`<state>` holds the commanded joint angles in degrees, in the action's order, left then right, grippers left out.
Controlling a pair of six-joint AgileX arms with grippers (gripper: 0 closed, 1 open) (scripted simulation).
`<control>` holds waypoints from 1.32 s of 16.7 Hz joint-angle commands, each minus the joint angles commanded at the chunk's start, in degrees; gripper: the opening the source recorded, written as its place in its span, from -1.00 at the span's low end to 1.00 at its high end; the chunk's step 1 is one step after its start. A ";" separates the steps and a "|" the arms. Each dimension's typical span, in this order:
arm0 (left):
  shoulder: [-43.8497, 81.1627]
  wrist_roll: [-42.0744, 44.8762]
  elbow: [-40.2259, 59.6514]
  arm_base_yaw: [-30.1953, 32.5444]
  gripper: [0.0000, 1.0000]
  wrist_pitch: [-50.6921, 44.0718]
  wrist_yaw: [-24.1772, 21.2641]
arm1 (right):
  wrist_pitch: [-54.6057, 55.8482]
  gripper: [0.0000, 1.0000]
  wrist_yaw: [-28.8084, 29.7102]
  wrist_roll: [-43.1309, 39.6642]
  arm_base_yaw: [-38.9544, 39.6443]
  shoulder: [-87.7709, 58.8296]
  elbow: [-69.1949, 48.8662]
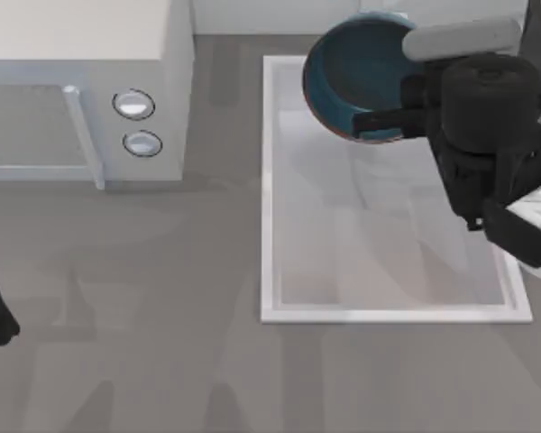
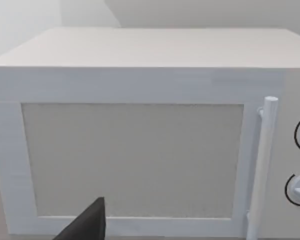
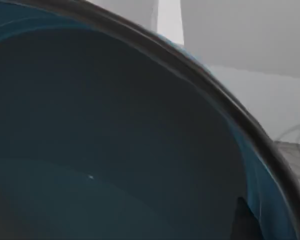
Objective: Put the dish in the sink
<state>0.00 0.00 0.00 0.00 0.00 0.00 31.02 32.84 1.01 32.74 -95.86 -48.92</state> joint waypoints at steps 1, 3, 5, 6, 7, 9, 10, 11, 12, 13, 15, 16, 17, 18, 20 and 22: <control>0.00 0.00 0.00 0.00 1.00 0.00 0.00 | 4.51 -1.00 1.31 0.03 0.99 0.73 1.78; 0.00 0.00 0.00 0.00 1.00 0.00 0.00 | 11.78 -1.00 3.52 0.08 2.68 2.12 4.80; 0.00 0.00 0.00 0.00 1.00 0.00 0.00 | 16.62 -1.00 5.06 0.12 3.85 3.30 7.00; 0.00 0.00 0.00 0.00 1.00 0.00 0.00 | 18.15 -1.00 5.54 0.14 4.21 3.72 7.72; 0.00 0.00 0.00 0.00 1.00 0.00 0.00 | 19.09 -1.00 5.82 0.14 4.43 3.99 8.16; 0.00 0.00 0.00 0.00 1.00 0.00 0.00 | 19.45 -1.00 5.93 0.15 4.52 4.09 8.33; 0.00 0.00 0.00 0.00 1.00 0.00 0.00 | 19.45 -1.00 5.93 0.15 4.52 4.09 8.33; 0.00 0.00 0.00 0.00 1.00 0.00 0.00 | 19.45 -1.00 5.93 0.15 4.52 4.09 8.33; 0.00 0.00 0.00 0.00 1.00 0.00 0.00 | 19.31 -1.00 5.78 0.22 4.23 3.83 8.14; 0.00 0.00 0.00 0.00 1.00 0.00 0.00 | 19.45 -1.00 5.78 0.22 4.24 3.70 8.16; 0.00 0.00 0.00 0.00 1.00 0.00 0.00 | 21.45 -1.00 5.90 0.21 4.31 1.80 8.42; 0.00 0.00 0.00 0.00 1.00 0.00 0.00 | 23.35 -1.00 6.04 0.20 4.35 -0.01 8.63; 0.00 0.00 0.00 0.00 1.00 0.00 0.00 | 25.85 -1.00 6.21 0.18 4.41 -2.40 8.91; 0.00 0.00 0.00 0.00 1.00 0.00 0.00 | 28.93 -1.00 6.38 0.16 4.47 -5.27 9.24; 0.00 0.00 0.00 0.00 1.00 0.00 0.00 | 36.82 -1.00 6.64 0.10 4.59 -11.97 10.16; 0.00 0.00 0.00 0.00 1.00 0.00 0.00 | 45.96 -1.00 6.70 0.03 4.64 -18.87 11.33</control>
<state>0.00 0.00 0.00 0.00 0.00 0.00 76.98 39.54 1.04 37.38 -114.73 -37.59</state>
